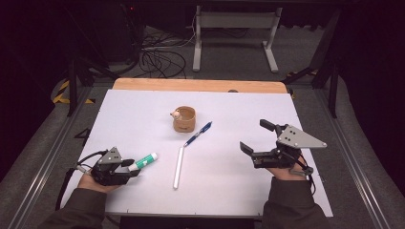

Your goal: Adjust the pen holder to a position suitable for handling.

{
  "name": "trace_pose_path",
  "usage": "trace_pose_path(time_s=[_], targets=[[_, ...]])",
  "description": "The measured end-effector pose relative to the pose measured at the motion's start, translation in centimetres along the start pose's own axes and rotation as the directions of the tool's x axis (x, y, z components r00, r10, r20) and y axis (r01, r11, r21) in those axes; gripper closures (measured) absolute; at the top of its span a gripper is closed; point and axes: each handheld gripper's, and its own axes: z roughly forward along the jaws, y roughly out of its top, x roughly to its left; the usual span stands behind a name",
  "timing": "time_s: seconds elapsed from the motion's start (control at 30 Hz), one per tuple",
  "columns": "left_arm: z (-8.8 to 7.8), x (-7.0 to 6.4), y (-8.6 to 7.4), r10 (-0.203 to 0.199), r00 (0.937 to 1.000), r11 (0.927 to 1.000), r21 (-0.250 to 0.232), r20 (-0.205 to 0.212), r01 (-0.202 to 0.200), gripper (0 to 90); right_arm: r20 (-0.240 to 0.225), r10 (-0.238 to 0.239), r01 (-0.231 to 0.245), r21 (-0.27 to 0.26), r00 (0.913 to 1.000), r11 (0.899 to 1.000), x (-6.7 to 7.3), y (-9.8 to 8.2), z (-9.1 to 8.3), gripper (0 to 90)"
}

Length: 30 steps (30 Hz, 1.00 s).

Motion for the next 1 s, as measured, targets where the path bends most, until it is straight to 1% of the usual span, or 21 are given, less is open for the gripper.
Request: trace_pose_path(time_s=[0.13,0.43,0.5,0.53,0.57,0.67,0.83,1.0], targets=[[0.22,0.13,-0.15,-0.003,1.0,0.9999,0.014,0.008,0.003,51.5,-0.004,-0.002,0.002,0.001,1.0,1.0,0.04,0.0,0.05,5.0],[0.21,0.28,-0.33,-0.002,1.0,1.0,0.007,0.006,0.002,56.2,-0.009,-0.002,0.002,0.005,1.0,1.0,0.13,-0.02,0.18,5.0],[0.24,0.2,-0.35,0.009,0.9999,0.9999,0.007,-0.005,-0.009,59.1,-0.009,-0.003,0.003,0.006,1.0,1.0,0.16,-0.03,0.22,5.0],[0.22,0.14,-0.35,0.018,0.9997,0.9998,0.007,-0.014,-0.018,59.1,-0.009,-0.003,0.003,0.006,1.0,1.0,0.16,-0.03,0.22,5.0],[0.25,0.08,-0.35,0.02,0.9998,0.9998,0.006,-0.006,-0.02,60.3,-0.01,-0.004,0.004,0.007,0.9999,1.0,0.17,-0.03,0.23,5.0],[0.24,0.03,-0.35,0.033,0.9994,0.9994,0.005,-0.012,-0.033,63.0,-0.012,-0.008,0.008,0.01,0.9999,1.0,0.2,-0.04,0.31,5.0],[0.22,-0.06,-0.29,0.041,0.999,0.9991,0.008,-0.016,-0.041,64.5,-0.014,-0.007,0.007,0.014,0.9999,1.0,0.27,-0.06,0.39,5.0],[0.16,-0.42,0.15,0.059,0.9976,0.998,0.024,-0.036,-0.058,64.7,-0.015,-0.014,0.015,0.019,0.9998,1.0,0.35,-0.09,0.53,5.1]])
